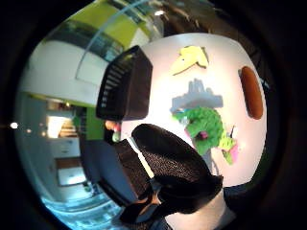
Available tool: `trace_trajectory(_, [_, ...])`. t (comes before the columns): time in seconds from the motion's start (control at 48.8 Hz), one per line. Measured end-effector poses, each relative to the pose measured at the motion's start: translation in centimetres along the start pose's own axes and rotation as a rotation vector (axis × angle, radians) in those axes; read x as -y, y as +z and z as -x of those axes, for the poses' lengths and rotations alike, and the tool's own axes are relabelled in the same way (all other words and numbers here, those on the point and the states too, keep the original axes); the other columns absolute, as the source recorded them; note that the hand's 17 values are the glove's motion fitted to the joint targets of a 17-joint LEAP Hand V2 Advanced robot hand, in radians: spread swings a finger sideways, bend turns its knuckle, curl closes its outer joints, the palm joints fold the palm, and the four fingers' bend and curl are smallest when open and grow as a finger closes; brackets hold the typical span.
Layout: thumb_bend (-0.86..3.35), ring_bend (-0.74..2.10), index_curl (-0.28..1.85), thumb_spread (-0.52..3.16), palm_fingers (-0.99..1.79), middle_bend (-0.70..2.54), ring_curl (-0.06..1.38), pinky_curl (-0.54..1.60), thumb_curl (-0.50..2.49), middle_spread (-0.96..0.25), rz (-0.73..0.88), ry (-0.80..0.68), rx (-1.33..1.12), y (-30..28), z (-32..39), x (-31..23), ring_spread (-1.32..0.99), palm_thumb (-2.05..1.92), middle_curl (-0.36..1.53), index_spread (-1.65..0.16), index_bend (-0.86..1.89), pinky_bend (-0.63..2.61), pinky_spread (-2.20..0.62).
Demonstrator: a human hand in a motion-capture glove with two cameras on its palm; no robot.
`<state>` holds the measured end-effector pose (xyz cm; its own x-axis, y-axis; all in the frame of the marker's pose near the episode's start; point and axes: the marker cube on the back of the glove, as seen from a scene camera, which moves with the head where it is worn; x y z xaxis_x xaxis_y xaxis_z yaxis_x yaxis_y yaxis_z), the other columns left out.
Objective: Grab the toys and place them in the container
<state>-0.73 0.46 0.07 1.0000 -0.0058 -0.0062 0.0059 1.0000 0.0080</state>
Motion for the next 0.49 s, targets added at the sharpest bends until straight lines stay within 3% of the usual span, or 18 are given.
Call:
trace_trajectory(0.185, [-0.08, 0.17, 0.12, 0.83, -0.01, 0.19, 0.04, 0.19, 0.02, -0.02, -0.025, 0.005, -0.001, -0.3, 1.0, -0.9, -0.17, -0.12, 0.1, -0.12, 0.18, 0.56, -0.1])
trace_trajectory(0.492, [-0.09, 0.19, 0.21, 1.02, -0.04, 0.21, 0.1, 0.25, 0.06, 0.0, -0.029, 0.009, 0.027, 0.3, -0.7, -2.1, -0.21, -0.13, 0.21, -0.16, 0.16, 0.59, -0.11])
